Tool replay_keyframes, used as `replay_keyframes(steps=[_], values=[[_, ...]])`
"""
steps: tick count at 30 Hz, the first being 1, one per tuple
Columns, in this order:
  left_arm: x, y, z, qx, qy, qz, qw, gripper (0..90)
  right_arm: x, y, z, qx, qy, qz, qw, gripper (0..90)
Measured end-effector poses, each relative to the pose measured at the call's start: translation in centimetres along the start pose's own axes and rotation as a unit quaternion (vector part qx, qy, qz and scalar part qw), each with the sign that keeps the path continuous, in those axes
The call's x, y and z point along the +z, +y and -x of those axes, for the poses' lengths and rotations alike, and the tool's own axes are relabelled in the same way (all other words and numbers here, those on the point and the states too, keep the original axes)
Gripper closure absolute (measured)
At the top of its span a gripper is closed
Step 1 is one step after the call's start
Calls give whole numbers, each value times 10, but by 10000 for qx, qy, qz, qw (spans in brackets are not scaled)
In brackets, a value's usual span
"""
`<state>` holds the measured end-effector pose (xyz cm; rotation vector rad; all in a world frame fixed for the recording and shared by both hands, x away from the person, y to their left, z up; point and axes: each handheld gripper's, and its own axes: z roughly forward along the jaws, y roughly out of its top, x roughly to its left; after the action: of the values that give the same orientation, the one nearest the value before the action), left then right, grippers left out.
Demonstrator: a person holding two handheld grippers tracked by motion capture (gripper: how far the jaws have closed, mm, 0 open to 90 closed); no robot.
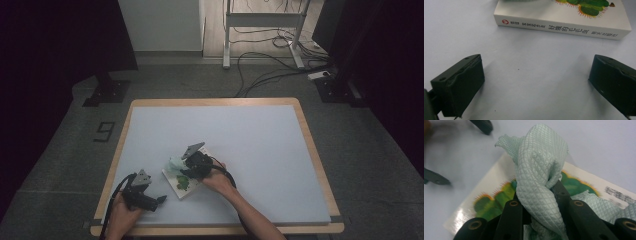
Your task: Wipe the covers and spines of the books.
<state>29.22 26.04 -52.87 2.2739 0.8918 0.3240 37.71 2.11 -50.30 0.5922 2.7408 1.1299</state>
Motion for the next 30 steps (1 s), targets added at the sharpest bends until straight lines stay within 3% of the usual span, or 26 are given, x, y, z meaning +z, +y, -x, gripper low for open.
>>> replay_keyframes(steps=[5, 14, 21, 30], values=[[0, 0, 0, 3, 1, 3, 10000, 0, 7, 6, -10, -55, 221, 38, 9997, 737], [0, 0, 0, 6, -3, 2, 10000, 0, 15, 16, -23, -247, 307, -36, 9992, 736], [0, 0, 0, -2, 1, 4, 10000, 0, 20, 22, -24, -298, 263, -45, 9992, 737], [0, 0, 0, 8, 0, -3, 10000, 0, 31, 31, -18, -187, 173, 5, 9997, 737]])
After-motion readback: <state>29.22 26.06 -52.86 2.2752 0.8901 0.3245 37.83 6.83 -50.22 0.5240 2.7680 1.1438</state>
